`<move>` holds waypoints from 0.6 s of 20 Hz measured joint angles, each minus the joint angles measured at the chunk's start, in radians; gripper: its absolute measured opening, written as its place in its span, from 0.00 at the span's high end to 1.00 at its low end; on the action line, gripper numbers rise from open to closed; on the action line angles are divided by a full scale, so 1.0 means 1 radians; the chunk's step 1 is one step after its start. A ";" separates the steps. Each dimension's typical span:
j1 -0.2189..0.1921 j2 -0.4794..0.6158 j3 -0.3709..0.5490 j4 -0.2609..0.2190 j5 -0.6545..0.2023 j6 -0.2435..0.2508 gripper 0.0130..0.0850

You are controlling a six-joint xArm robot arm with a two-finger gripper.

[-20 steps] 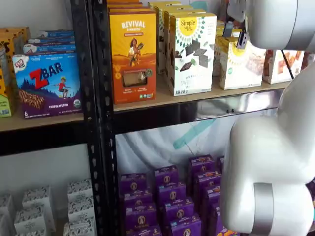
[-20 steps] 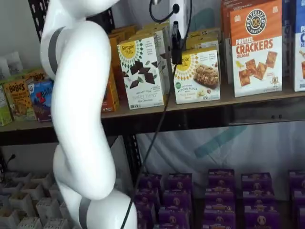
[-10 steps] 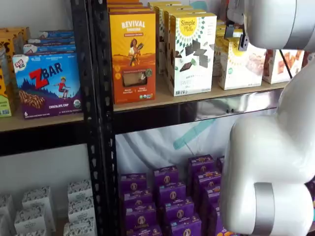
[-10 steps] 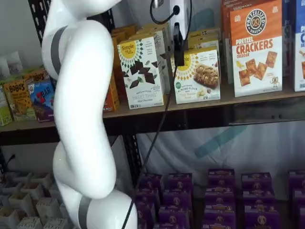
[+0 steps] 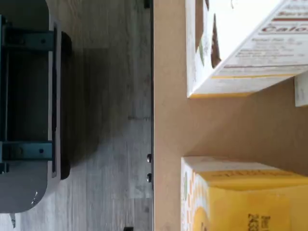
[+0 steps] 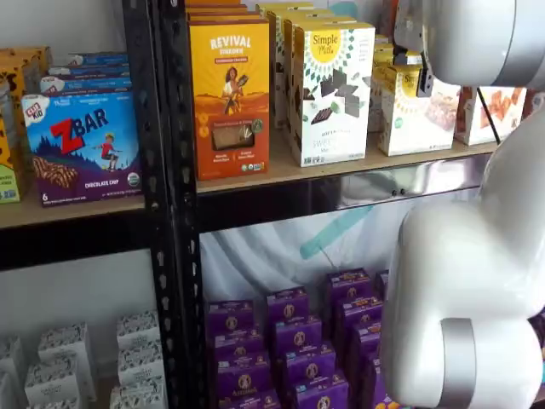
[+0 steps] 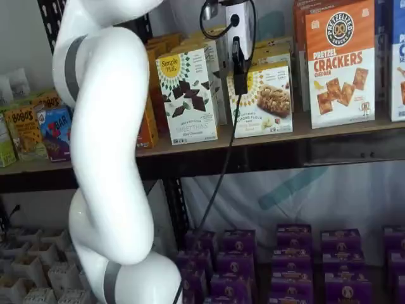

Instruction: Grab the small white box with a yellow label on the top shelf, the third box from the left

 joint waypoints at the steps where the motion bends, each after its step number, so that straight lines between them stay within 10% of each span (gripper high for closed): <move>1: 0.001 -0.001 0.004 -0.002 -0.003 0.000 0.00; 7: 0.002 -0.009 0.030 -0.006 -0.030 0.000 0.00; 12: -0.003 0.001 0.015 0.018 -0.028 -0.001 0.22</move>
